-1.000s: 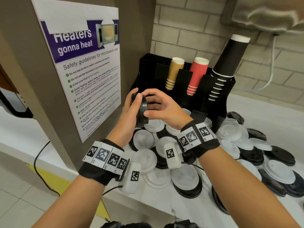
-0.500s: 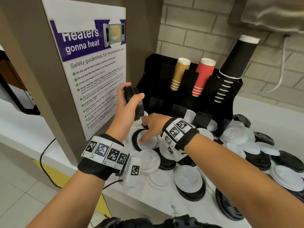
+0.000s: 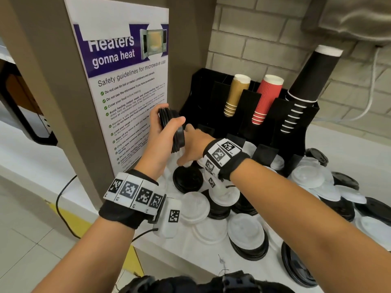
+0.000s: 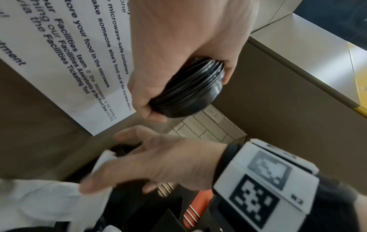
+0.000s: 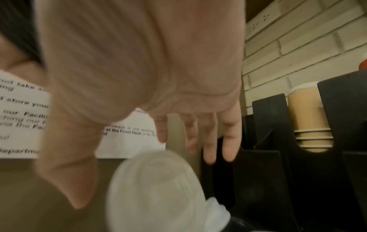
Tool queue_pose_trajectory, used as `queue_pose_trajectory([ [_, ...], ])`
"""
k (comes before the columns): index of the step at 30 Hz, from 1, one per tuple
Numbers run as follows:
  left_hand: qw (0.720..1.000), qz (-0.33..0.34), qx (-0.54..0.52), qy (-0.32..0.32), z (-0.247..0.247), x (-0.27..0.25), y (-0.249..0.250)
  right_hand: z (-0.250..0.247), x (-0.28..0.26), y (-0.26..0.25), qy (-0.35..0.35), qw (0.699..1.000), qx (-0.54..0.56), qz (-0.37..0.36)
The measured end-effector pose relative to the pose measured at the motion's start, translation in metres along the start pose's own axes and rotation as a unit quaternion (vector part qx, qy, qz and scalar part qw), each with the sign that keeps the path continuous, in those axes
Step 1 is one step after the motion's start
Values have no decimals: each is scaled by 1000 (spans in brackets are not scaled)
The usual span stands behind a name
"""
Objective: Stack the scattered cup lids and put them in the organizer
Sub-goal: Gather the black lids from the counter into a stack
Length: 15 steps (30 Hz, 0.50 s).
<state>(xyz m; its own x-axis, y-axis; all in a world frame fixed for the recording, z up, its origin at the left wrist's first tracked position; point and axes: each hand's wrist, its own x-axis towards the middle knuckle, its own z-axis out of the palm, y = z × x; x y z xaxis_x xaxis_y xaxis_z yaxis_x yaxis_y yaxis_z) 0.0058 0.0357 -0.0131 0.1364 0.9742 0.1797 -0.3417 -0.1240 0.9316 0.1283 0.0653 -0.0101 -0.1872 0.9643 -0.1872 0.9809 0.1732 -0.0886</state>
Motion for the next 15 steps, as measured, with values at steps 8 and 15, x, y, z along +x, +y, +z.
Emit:
queue_pose_trajectory([
  [8,1000,-3,29,2,3,-1,0,26,0,-1,-132,988,-81,-17],
  [15,999,-13,45,-5,1,-1,-2,42,5,3,-106,993,-50,-11],
])
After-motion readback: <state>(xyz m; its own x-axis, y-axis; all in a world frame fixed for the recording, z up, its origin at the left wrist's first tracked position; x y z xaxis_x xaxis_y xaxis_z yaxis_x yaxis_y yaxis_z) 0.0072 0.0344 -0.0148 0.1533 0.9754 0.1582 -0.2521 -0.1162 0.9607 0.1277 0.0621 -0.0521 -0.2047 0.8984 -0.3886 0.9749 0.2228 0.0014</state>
